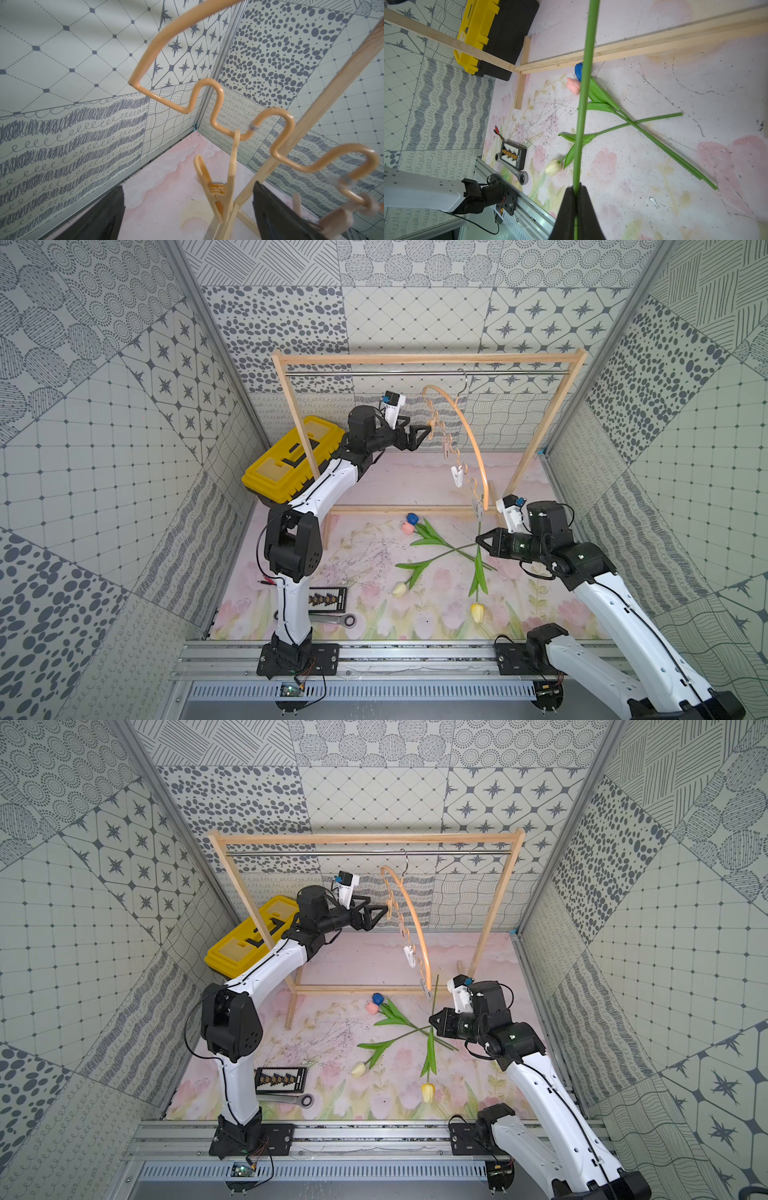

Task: Dry the flowers on a clothes hanger
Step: Open the clamp at the hanger.

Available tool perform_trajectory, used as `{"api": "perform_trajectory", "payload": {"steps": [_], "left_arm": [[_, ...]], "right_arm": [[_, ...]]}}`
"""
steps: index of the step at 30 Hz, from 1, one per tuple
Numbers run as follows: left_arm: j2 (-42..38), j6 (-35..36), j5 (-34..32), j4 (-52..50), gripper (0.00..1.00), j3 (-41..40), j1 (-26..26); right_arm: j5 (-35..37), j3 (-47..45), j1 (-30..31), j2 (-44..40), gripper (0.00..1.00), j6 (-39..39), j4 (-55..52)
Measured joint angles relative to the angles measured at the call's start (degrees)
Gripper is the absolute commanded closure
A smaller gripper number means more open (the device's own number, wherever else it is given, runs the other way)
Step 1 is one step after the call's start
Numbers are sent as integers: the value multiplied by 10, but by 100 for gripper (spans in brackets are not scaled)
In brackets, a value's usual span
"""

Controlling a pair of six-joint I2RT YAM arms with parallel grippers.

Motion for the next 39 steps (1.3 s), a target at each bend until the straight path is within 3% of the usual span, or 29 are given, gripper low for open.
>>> {"api": "perform_trajectory", "payload": {"steps": [9,17,28,34,39], "left_arm": [[21,-25,32,6,6,35,-1],[21,-28,49,4,6,37,-3],[30,-27,56,4,5,50,-8],[36,-27,57,4,5,56,-11],[41,-27,58,3,5,57,-14]], "right_arm": [[50,83,-12,12,100,-33,-73],[92,265,-14,151,100,-94,-97],[89,474,-14,377,100,-150,-71],[103,545,-14,412,100,-173,-75],[112,551,-14,412,100,-183,-75]]}}
